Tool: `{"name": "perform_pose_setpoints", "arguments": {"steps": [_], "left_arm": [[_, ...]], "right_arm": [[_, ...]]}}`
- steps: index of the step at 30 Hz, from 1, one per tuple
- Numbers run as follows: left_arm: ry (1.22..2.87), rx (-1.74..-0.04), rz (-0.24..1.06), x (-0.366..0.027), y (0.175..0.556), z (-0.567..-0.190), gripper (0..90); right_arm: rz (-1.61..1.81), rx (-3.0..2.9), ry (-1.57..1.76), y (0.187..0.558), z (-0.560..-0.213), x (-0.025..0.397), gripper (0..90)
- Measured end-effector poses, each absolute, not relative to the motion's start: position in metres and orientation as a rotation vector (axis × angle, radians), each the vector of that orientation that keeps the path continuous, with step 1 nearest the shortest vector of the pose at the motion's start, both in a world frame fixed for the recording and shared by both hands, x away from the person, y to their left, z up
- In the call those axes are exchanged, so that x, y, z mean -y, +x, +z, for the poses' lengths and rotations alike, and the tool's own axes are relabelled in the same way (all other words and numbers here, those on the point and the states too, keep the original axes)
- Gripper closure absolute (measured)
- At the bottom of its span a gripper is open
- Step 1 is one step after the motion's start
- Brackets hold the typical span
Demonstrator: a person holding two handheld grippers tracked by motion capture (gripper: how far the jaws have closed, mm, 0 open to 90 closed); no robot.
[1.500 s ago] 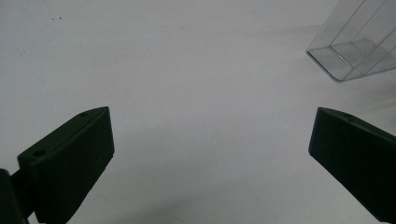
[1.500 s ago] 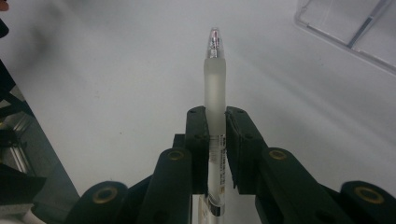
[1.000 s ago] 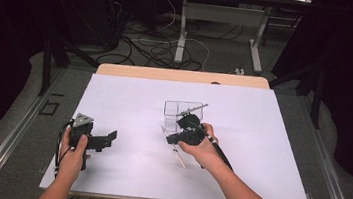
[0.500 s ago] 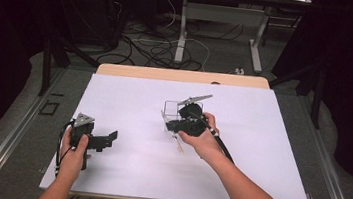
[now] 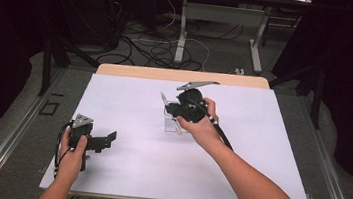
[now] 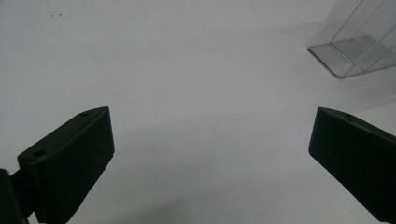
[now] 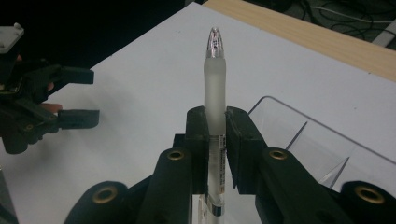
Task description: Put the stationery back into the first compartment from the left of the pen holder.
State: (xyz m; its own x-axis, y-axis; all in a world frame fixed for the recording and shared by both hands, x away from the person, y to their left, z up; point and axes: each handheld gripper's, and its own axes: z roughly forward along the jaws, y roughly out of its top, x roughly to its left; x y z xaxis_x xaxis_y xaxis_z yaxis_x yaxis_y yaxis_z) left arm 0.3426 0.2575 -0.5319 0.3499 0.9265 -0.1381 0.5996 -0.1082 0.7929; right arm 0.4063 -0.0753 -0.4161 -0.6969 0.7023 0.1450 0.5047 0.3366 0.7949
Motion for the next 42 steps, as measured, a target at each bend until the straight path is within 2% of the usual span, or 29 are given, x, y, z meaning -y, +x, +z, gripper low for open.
{"name": "perform_pose_setpoints", "arguments": {"steps": [21,42], "left_arm": [[1.808,-1.339,0.509,-0.256,0.344,-0.531,0.3],[1.804,-1.340,0.511,-0.257,0.343,-0.531,0.2]], "right_arm": [[1.335,-2.195,1.097,0.430,-0.390,0.074,79.5],[1.274,-2.121,1.153,0.461,-0.405,0.058,79.5]]}}
